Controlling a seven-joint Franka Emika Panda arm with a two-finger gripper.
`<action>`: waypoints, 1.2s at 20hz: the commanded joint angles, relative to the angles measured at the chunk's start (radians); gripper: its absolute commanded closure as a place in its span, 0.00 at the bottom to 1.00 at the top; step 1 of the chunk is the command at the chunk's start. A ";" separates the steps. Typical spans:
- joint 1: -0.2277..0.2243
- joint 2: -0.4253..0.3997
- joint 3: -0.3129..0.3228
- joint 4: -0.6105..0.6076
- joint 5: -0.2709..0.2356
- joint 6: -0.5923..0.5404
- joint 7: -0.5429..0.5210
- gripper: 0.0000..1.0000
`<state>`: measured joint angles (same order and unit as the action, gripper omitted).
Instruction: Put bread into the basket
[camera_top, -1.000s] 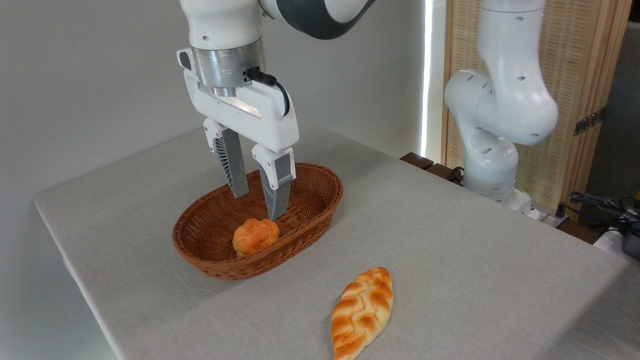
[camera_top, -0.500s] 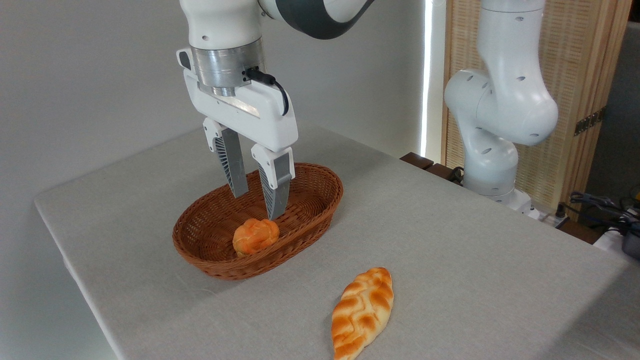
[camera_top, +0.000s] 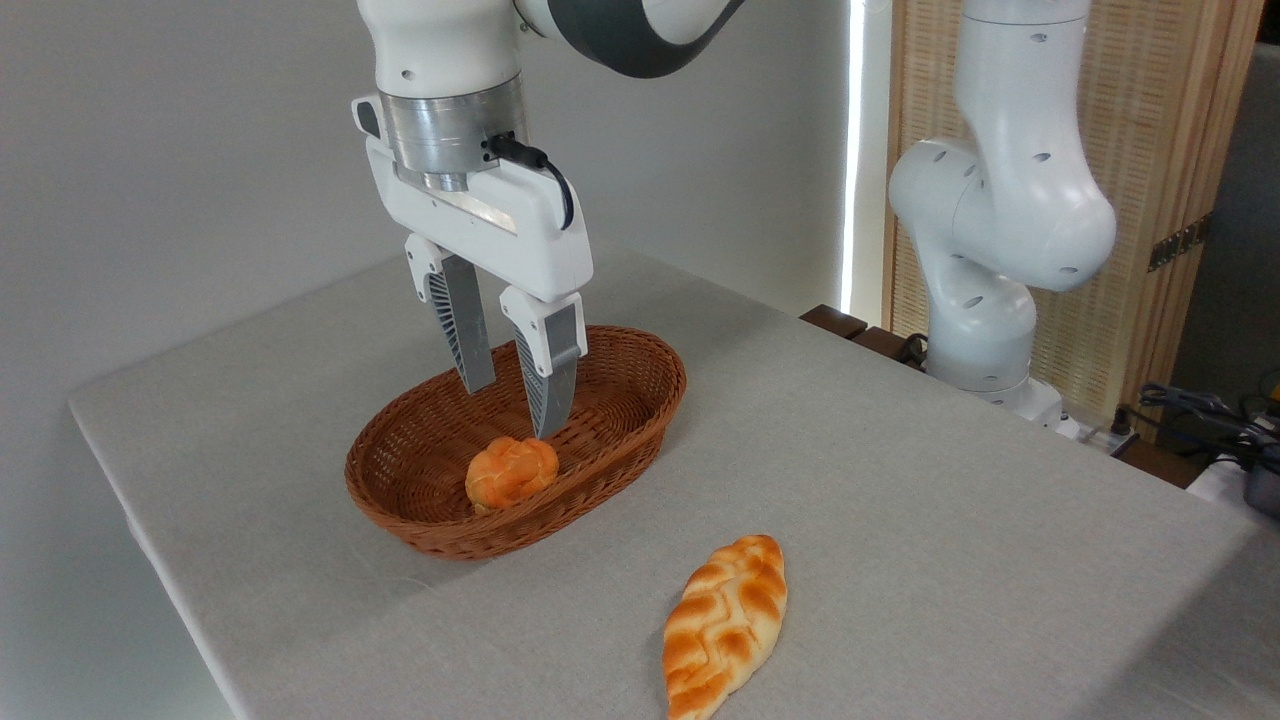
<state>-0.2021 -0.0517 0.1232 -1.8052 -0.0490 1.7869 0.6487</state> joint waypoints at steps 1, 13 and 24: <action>-0.005 0.001 0.003 0.018 0.009 -0.024 -0.012 0.00; 0.006 0.010 0.013 0.017 0.017 -0.026 -0.011 0.00; 0.015 -0.002 0.140 -0.137 0.038 0.060 0.121 0.00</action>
<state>-0.1862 -0.0325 0.2004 -1.8677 -0.0291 1.7905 0.6831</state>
